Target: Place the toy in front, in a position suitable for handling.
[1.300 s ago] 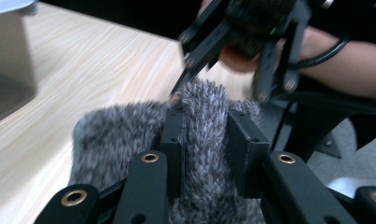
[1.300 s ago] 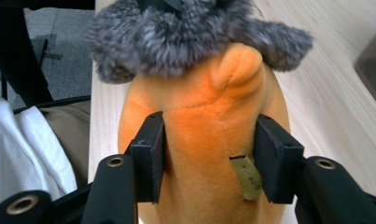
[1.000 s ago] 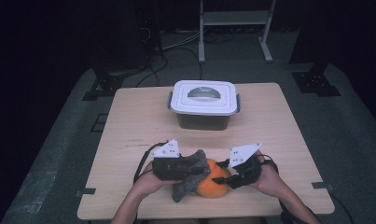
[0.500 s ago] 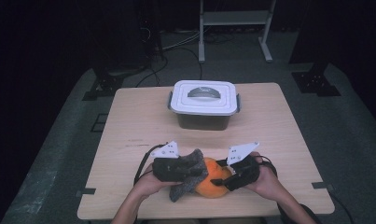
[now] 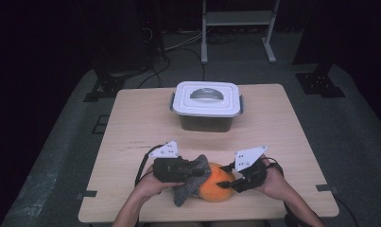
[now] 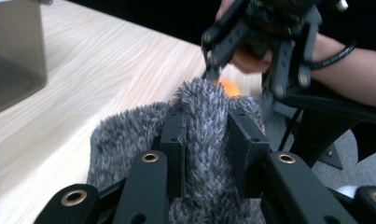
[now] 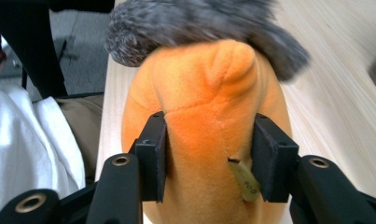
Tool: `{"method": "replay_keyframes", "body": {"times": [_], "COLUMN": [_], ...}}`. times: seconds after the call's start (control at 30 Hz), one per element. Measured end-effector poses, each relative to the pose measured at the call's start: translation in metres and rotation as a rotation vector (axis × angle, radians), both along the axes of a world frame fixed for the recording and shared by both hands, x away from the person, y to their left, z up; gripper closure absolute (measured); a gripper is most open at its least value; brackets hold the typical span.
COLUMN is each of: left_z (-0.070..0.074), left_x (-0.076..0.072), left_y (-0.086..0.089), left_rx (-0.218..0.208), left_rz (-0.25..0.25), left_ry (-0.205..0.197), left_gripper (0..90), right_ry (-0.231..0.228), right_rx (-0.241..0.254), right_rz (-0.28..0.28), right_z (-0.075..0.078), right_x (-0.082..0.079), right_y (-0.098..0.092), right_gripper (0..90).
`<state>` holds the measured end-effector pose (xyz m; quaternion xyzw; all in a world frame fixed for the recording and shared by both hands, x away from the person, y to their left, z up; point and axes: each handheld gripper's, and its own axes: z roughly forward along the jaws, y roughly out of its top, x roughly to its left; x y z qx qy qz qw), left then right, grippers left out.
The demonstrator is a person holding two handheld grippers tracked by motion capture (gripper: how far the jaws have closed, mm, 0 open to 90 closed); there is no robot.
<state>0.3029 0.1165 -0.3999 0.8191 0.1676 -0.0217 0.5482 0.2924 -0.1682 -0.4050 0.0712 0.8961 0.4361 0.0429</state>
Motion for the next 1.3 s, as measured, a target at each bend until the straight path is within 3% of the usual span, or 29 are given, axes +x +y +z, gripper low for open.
{"method": "replay_keyframes", "body": {"times": [0.07, 0.17, 0.33, 0.5, 0.67, 0.73, 0.8, 0.9, 1.13, 1.23, 1.3], "left_z": [-0.004, -0.007, -0.005, -0.004, -0.004, -0.005, -0.005, -0.001, 0.016, 0.023, 0.02], "left_x": [0.002, 0.002, -0.001, -0.004, -0.008, -0.007, -0.005, -0.003, -0.001, -0.001, 0.001], "left_y": [0.002, -0.002, -0.006, -0.012, -0.018, -0.018, -0.015, -0.012, -0.002, 0.004, 0.005], "left_rx": [-0.012, -0.018, -0.029, -0.024, -0.003, -0.004, -0.017, -0.052, -0.079, -0.091, -0.073], "left_rz": [-0.015, -0.006, 0.005, -0.016, -0.035, -0.032, -0.027, -0.021, 0.007, 0.024, 0.038], "left_ry": [0.035, 0.046, 0.051, 0.05, 0.049, 0.054, 0.055, 0.048, 0.002, -0.022, -0.019], "left_gripper": [69.1, 69.1, 69.0, 68.8, 68.8, 68.8, 68.8, 68.9, 68.9, 68.9, 68.9], "right_ry": [0.022, 0.071, 0.102, 0.217, 0.22, 0.228, 0.209, 0.119, -0.008, 0.007, 0.008], "right_rx": [0.018, 0.027, -0.029, -0.027, -0.044, -0.039, -0.039, -0.048, -0.024, 0.009, -0.001], "right_rz": [-0.007, -0.04, -0.098, -0.114, -0.108, -0.106, -0.114, -0.1, -0.066, -0.025, 0.003], "right_z": [-0.001, -0.001, 0.008, 0.011, 0.003, -0.001, -0.001, 0.003, 0.012, 0.015, 0.014], "right_x": [0.006, 0.011, 0.008, 0.003, 0.002, 0.003, 0.002, -0.001, 0.001, 0.008, 0.012], "right_y": [-0.011, -0.017, -0.016, -0.017, -0.006, -0.003, -0.003, -0.003, 0.009, 0.019, 0.026], "right_gripper": [50.3, 44.9, 36.4, 25.4, 25.0, 29.8, 40.1, 50.9, 56.3, 56.1, 55.6]}}
